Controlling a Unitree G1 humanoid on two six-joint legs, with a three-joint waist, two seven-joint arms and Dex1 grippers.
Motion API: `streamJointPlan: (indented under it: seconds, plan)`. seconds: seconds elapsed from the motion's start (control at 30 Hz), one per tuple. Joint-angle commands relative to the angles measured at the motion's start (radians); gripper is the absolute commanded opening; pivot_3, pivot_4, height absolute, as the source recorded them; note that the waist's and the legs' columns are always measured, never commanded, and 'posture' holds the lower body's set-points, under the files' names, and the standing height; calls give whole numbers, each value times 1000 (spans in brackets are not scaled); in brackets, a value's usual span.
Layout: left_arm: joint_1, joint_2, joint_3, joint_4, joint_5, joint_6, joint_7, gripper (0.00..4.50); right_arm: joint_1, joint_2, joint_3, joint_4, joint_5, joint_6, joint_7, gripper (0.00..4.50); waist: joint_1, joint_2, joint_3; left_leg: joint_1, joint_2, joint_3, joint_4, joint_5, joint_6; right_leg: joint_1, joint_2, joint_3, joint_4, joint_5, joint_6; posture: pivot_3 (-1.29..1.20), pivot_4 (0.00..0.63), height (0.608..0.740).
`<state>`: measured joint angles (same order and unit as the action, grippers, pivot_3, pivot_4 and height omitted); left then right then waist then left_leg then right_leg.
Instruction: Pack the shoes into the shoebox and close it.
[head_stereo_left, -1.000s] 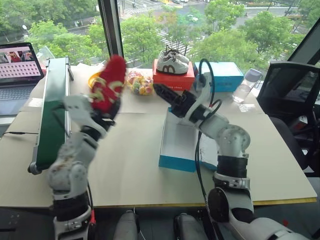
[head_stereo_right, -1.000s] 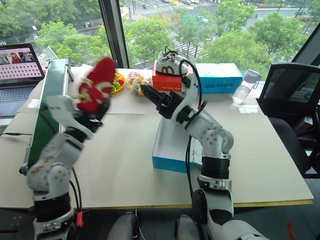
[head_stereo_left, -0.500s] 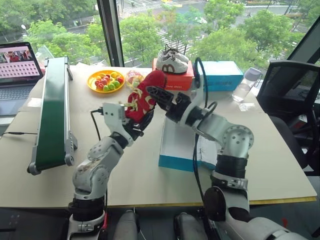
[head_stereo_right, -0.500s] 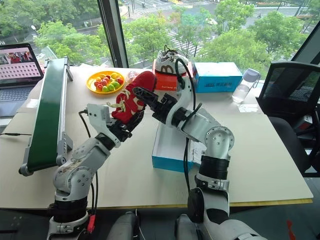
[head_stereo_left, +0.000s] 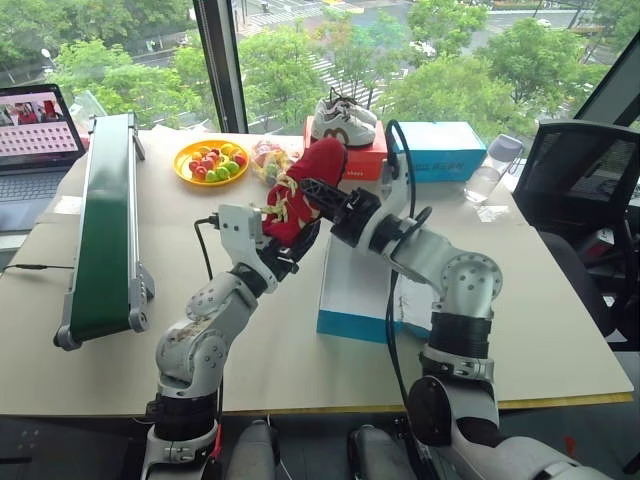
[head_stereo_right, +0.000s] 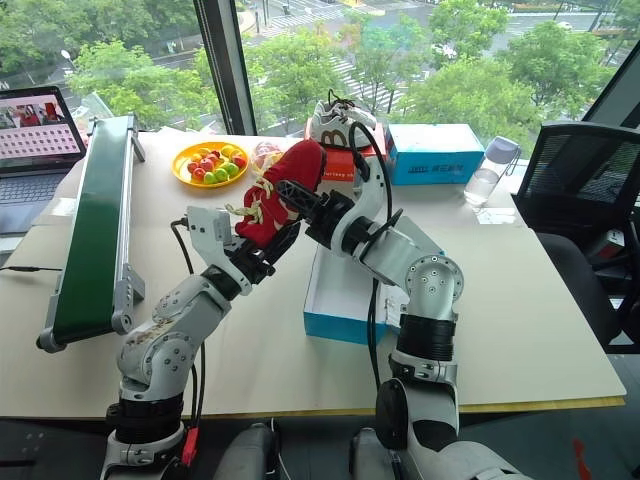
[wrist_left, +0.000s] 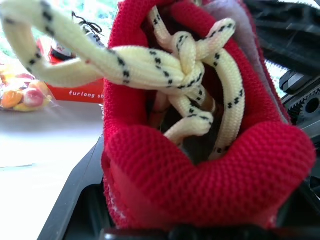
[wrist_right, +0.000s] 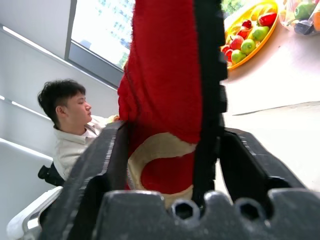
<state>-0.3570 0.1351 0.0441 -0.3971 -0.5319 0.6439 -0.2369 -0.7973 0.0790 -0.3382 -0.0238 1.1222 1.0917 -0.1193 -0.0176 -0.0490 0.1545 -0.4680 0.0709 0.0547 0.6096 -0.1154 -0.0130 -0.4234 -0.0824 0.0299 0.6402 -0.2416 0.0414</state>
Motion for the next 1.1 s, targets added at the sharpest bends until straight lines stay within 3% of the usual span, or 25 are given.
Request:
streamJointPlan:
  seconds: [0.03, 0.1, 0.27, 0.33, 0.43, 0.57, 0.83, 1.1]
  plan:
    - [-7, 0, -21, -6, 7, -1, -1, 2527, -25, 9, 3, -56, 50, -43, 18, 1477, 0, 0, 0, 0, 0, 0, 0, 0, 0, 0, 0, 0, 0, 0, 0, 0, 150, 740]
    - [-8, 5, -28, -3, 16, 1, 2, 2527, -25, 11, 8, -69, 57, -46, 26, 949, 0, 0, 0, 0, 0, 0, 0, 0, 0, 0, 0, 0, 0, 0, 0, 0, 150, 740]
    - [-2, 13, -47, 6, 36, -11, -8, 2527, -35, 37, -16, -81, 106, -78, 18, 949, 0, 0, 0, 0, 0, 0, 0, 0, 0, 0, 0, 0, 0, 0, 0, 0, 150, 740]
    - [9, 21, -55, 5, 33, -27, -35, 3528, -44, 43, -30, -84, 114, -103, 8, 887, 0, 0, 0, 0, 0, 0, 0, 0, 0, 0, 0, 0, 0, 0, 0, 0, 150, 740]
    - [23, 74, -108, -5, 81, -21, -56, 4477, -59, 22, -58, -76, 108, -161, -33, 887, 0, 1, 0, 0, 0, 0, 0, 0, 0, 0, 0, 0, -1, 0, 0, 0, 150, 740]
    - [103, 211, -123, -33, 124, -86, -172, 4477, -62, -141, -29, -87, -6, -130, -117, 887, -1, 1, 1, 0, 0, 0, 0, 0, 0, 0, 0, 0, -1, 0, 0, 0, 150, 740]
    - [197, 437, -49, -22, 129, -209, -402, 4477, 4, -366, 12, -135, 96, 258, -297, 887, -1, 6, 3, -2, 0, 1, -4, 0, 0, -5, -2, 0, -2, -3, -6, 0, 150, 740]
    - [226, 503, -47, -54, 97, -244, -554, 4477, 97, -376, 3, -160, 129, 463, -390, 887, 0, 7, 4, -4, 0, 1, -2, 0, 0, -4, -2, 0, -3, -3, -5, 0, 150, 740]
